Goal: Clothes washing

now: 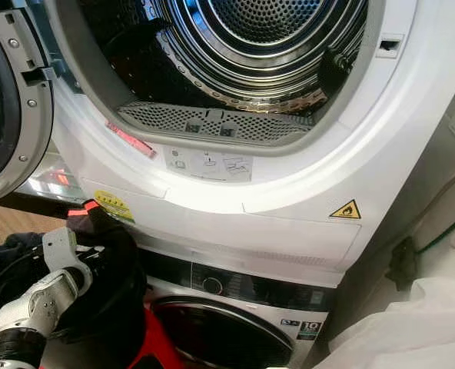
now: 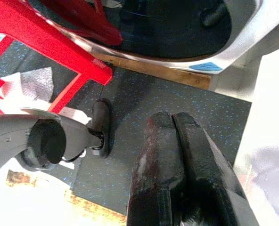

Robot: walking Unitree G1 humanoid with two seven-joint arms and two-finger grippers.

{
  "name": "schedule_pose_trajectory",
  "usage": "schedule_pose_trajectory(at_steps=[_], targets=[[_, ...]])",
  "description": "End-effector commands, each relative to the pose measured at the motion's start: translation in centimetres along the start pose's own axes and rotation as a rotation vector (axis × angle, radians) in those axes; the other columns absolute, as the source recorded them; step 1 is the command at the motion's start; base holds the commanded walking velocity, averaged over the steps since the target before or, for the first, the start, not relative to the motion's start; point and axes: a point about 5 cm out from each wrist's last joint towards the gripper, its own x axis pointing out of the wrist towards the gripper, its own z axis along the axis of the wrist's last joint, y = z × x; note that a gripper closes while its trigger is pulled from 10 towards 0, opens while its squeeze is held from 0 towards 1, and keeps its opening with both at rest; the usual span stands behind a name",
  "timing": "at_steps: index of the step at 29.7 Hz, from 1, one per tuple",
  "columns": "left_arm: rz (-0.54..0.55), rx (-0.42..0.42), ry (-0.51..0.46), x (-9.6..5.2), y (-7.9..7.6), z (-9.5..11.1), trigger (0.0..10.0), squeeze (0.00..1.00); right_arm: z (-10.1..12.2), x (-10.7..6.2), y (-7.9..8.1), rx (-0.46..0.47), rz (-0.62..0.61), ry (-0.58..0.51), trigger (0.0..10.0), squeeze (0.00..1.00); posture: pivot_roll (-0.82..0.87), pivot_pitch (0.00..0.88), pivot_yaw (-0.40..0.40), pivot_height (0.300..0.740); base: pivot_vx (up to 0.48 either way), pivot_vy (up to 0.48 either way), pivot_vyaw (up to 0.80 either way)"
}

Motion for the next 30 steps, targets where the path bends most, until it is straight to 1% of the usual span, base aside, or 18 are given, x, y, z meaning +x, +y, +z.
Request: schedule_pose_trajectory(at_steps=[1,4,7,10,11,12,14,26,27,28,29,30], targets=[[-0.060,-0.041,0.132,0.0,-1.2,-3.1,0.0,0.00,0.0,0.0,0.0,0.006,-0.002,-0.003,10.0,0.00,0.11,0.000,0.053,0.740,0.000,0.000,0.00],[-0.053,-0.034,0.124,-0.1,-1.2,-3.2,0.0,0.00,0.1,0.0,-0.1,0.003,-0.003,-0.003,10.0,0.00,0.11,0.000,0.046,0.740,0.000,0.000,0.00],[-0.044,-0.058,0.103,-0.3,-1.1,-3.1,0.0,0.00,0.6,0.1,-0.1,0.001,-0.001,-0.014,10.0,0.00,0.11,0.000,0.044,0.740,0.000,0.000,0.00],[-0.067,-0.061,0.089,-0.6,-1.2,-3.1,0.0,0.00,0.9,0.1,-0.2,0.002,-0.002,-0.021,10.0,0.00,0.11,0.000,0.044,0.740,0.000,0.000,0.00],[-0.084,-0.063,0.059,-0.8,-1.2,-2.9,0.0,0.00,0.9,0.1,-0.2,0.002,-0.002,-0.024,10.0,0.00,0.11,0.000,0.044,0.740,0.000,0.000,0.00],[-0.084,-0.063,0.059,-0.8,-1.2,-2.9,0.0,0.00,0.9,0.1,-0.2,0.002,-0.002,-0.024,10.0,0.00,0.11,0.000,0.044,0.740,0.000,0.000,0.00],[-0.100,-0.083,0.004,-1.5,-1.2,-2.7,0.0,0.00,0.9,0.1,-0.2,0.004,0.000,-0.028,10.0,0.00,0.12,0.000,0.043,0.740,0.000,0.000,0.00],[-0.101,-0.084,-0.003,-1.8,-1.2,-2.8,0.0,0.00,0.9,0.1,-0.2,0.004,0.000,-0.028,10.0,0.00,0.12,0.000,0.043,0.740,0.000,0.000,0.00],[-0.063,-0.118,-0.165,-3.6,-0.4,-2.6,0.0,0.00,0.9,0.1,-0.3,0.008,-0.001,-0.029,10.0,0.00,0.11,0.000,0.044,0.740,0.000,0.000,0.00],[-0.018,-0.124,-0.280,-5.2,0.3,-2.6,0.0,0.00,0.9,0.1,-0.4,0.010,-0.002,-0.030,10.0,0.00,0.11,0.000,0.044,0.740,0.000,0.000,0.00],[0.035,-0.131,-0.411,-7.4,0.9,-2.5,0.0,0.00,1.0,0.1,-0.5,0.014,-0.003,-0.033,10.0,0.00,0.11,0.000,0.044,0.740,0.000,0.000,0.00],[0.041,-0.117,-0.430,-7.9,1.0,-2.5,0.0,0.00,1.0,0.1,-0.5,0.014,-0.003,-0.033,10.0,0.00,0.11,0.000,0.044,0.740,0.000,0.000,0.00]])
